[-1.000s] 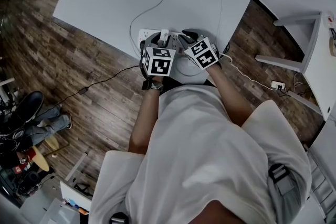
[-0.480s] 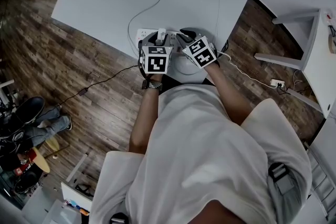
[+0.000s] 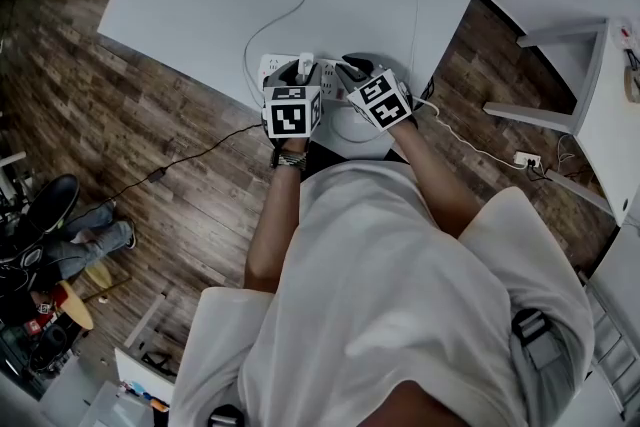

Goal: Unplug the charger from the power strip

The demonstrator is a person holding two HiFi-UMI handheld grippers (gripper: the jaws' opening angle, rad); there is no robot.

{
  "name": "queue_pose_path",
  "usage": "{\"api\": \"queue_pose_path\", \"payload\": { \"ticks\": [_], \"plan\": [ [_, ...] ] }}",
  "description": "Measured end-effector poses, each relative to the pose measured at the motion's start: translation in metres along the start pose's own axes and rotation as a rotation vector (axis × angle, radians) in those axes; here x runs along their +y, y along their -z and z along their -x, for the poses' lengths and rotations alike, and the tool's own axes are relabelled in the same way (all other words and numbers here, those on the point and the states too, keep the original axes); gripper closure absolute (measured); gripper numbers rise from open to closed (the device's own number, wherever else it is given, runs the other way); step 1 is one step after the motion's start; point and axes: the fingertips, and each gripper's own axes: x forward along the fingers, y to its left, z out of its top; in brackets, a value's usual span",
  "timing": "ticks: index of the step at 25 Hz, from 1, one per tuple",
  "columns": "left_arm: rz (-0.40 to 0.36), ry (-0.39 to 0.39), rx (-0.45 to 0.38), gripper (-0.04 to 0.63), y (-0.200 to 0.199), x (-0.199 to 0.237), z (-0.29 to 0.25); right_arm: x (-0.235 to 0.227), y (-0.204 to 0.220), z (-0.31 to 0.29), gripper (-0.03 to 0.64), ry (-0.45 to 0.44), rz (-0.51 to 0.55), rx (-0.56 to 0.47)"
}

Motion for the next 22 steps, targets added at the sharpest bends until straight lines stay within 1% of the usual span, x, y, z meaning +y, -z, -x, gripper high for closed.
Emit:
{"api": "queue_pose_path", "payload": {
  "ticks": [6, 10, 15, 19, 22],
  "plan": [
    [-0.042, -0.035, 0.011, 0.449, 0.0007, -0.0015, -0.0001, -0.0001, -0.0011, 0.0019, 0.546, 0.013, 0.019, -0.001],
    [-0.120, -0.059, 0.015, 0.449, -0.0007, -0.0022, -0.0011, 0.0008, -0.0026, 0.0018, 0.546, 0.016, 0.016, 0.005],
    [-0.180, -0.095, 0.034, 0.448, 0.0016, -0.0069, -0.0010, 0.0008, -0.0009, 0.0045, 0.546, 0.020, 0.018, 0.015],
    [-0.182, -0.102, 0.041, 0.449, 0.0032, -0.0079, -0.0020, -0.0007, 0.0002, 0.0042, 0.546, 0.025, 0.027, 0.009],
    [-0.138, -0.088, 0.036, 0.449, 0.0032, -0.0063, 0.0002, 0.0001, 0.0012, 0.0046, 0.546, 0.023, 0.021, 0.011]
  ]
}}
